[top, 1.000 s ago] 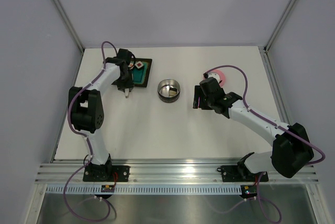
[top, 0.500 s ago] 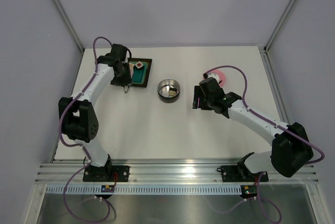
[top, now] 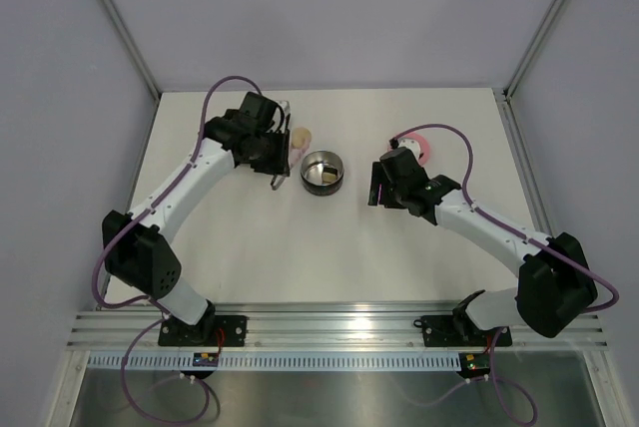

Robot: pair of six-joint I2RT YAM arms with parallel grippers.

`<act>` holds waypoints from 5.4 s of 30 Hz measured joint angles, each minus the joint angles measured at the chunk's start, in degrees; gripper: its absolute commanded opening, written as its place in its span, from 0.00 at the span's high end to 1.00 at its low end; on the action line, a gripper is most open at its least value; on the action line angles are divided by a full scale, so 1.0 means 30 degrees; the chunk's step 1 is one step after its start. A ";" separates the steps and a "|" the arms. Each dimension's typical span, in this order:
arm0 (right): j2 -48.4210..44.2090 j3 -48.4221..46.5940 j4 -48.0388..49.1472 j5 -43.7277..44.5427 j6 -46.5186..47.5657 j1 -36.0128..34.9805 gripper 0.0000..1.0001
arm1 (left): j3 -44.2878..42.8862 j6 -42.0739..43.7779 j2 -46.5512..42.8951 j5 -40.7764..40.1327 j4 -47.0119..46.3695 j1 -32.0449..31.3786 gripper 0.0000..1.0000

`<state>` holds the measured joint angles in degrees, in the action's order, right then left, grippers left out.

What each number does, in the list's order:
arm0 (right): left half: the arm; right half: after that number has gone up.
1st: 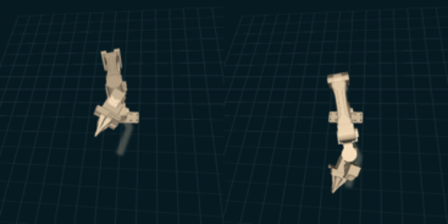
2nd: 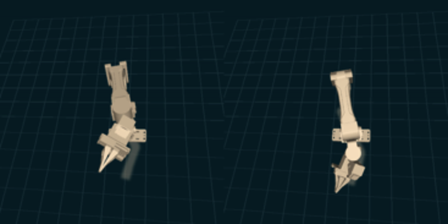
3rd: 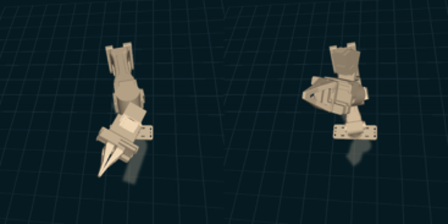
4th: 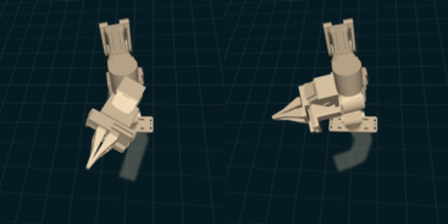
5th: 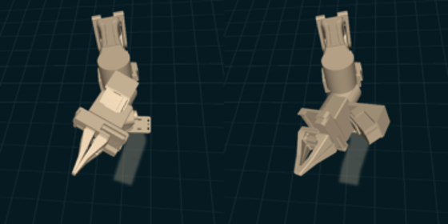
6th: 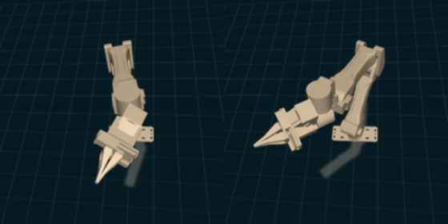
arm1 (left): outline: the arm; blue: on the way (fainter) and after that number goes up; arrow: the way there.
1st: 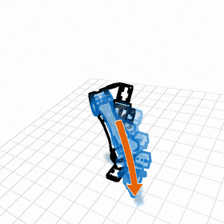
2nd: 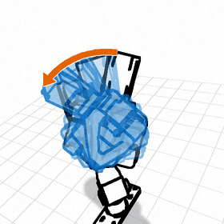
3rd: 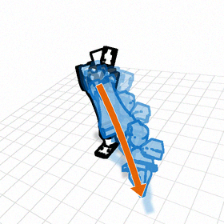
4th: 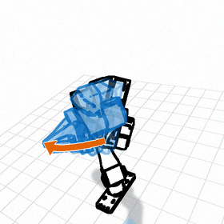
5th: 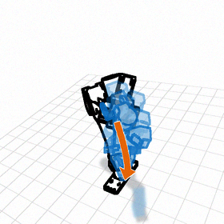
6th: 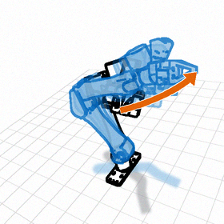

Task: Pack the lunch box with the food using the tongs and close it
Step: Place the fake food in the packing box, then pick up the fake food from the plate.

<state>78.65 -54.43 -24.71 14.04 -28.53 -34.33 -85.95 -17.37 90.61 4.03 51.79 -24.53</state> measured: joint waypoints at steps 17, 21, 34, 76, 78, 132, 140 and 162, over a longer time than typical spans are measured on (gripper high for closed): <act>-0.1596 0.0707 0.0124 0.1020 -0.0364 0.0000 0.28 | 0.0707 -0.0233 0.1231 0.2062 -0.0423 -0.2339 1.00; -0.1625 0.0750 0.0138 0.1020 -0.0415 0.0000 0.28 | 0.0699 -0.0328 0.1668 0.1253 -0.0219 -0.2557 0.99; -0.1756 0.1035 0.0393 0.0976 -0.0605 0.0000 0.27 | 0.0699 -0.0561 0.1982 -0.0437 0.0306 -0.2696 0.66; -0.1770 0.1100 0.0452 0.0933 -0.0721 0.0000 0.27 | -0.0787 -0.1093 0.1304 -0.2069 0.0736 -0.2761 0.59; -0.1770 0.1122 0.0452 0.0925 -0.0736 0.0000 0.27 | -0.0801 -0.1173 0.1144 -0.2076 0.0692 -0.2769 0.61; -0.1588 0.1129 0.0714 0.0481 -0.0780 0.0000 0.27 | -0.2040 -0.1559 0.4182 -0.2142 -0.1290 -0.3060 1.00; -0.1588 0.1129 0.0721 0.0466 -0.0794 0.0000 0.27 | -0.3920 -0.1202 0.2135 -0.2659 -0.0095 -0.3067 1.00; -0.1632 0.1158 0.0714 0.0466 -0.0780 0.0000 0.27 | -0.1603 -0.1457 0.0131 -0.3825 -0.0248 0.3650 0.87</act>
<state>73.76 -50.96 -22.57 15.44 -30.87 -34.33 -90.76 -21.74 91.00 -7.44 51.05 -13.58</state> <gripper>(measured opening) 0.731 0.260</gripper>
